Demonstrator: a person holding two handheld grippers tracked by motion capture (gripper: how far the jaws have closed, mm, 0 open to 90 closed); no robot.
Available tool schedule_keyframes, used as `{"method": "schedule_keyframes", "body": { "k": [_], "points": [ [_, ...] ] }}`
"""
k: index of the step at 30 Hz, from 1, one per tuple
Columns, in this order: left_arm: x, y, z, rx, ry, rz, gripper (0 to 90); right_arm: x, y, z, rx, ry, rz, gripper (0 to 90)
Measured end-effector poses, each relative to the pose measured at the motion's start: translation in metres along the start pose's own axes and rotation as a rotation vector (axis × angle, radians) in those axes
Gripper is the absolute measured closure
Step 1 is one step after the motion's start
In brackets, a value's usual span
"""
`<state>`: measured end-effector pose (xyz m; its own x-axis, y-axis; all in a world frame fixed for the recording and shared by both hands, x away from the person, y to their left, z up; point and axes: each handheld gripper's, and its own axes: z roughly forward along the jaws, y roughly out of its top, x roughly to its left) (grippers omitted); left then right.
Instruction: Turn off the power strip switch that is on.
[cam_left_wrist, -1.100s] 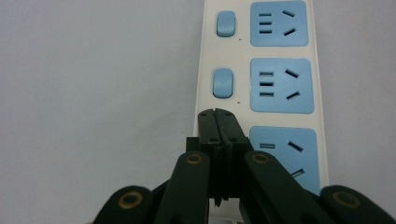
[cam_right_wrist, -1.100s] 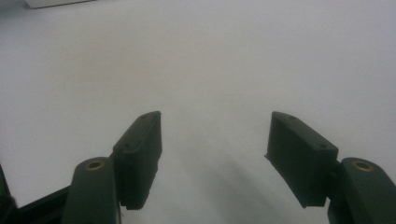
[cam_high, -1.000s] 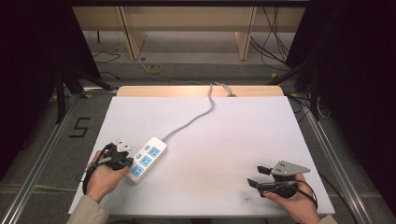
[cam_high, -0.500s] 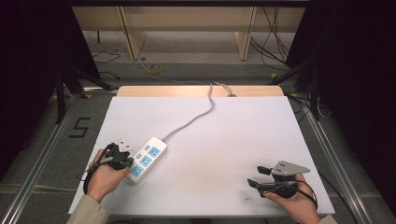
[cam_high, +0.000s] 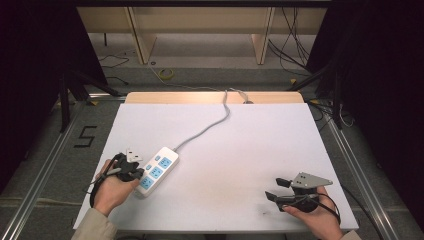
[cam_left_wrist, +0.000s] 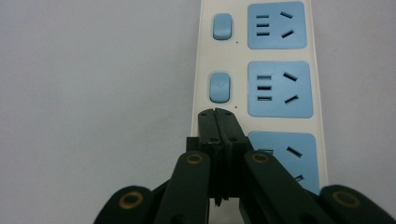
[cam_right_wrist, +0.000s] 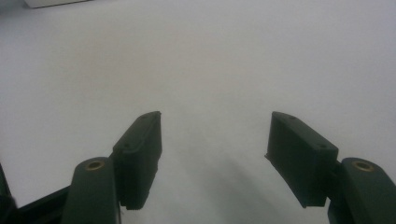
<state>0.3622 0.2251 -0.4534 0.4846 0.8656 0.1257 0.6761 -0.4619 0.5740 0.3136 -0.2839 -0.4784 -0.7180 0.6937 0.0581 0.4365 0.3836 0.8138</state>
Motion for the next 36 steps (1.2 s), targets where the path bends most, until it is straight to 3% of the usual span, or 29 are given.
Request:
{"method": "schedule_keyframes", "body": {
  "k": [13, 16, 19, 23, 36],
  "points": [
    [0.0003, 0.0000, -0.0030, 0.015, -0.010, 0.007, 89.7, 0.0002, 0.0004, 0.0001, 0.000, -0.001, 0.000, 36.1],
    [0.0013, -0.0006, -0.0034, 0.023, 0.016, 0.018, 89.7, -0.0002, 0.0003, 0.0002, -0.002, 0.000, 0.000, 36.1],
    [0.0012, -0.0014, -0.0043, 0.019, -0.020, 0.011, 89.7, 0.0001, 0.0003, 0.0003, 0.000, 0.000, 0.000, 36.1],
    [-0.0019, 0.0002, -0.0042, 0.032, 0.002, 0.034, 89.7, 0.0001, 0.0004, 0.0006, 0.000, 0.000, 0.002, 36.1],
    [0.0017, -0.0007, -0.0035, 0.026, 0.005, 0.012, 89.7, -0.0001, 0.0002, 0.0002, -0.001, 0.000, -0.001, 36.1]
  ]
}}
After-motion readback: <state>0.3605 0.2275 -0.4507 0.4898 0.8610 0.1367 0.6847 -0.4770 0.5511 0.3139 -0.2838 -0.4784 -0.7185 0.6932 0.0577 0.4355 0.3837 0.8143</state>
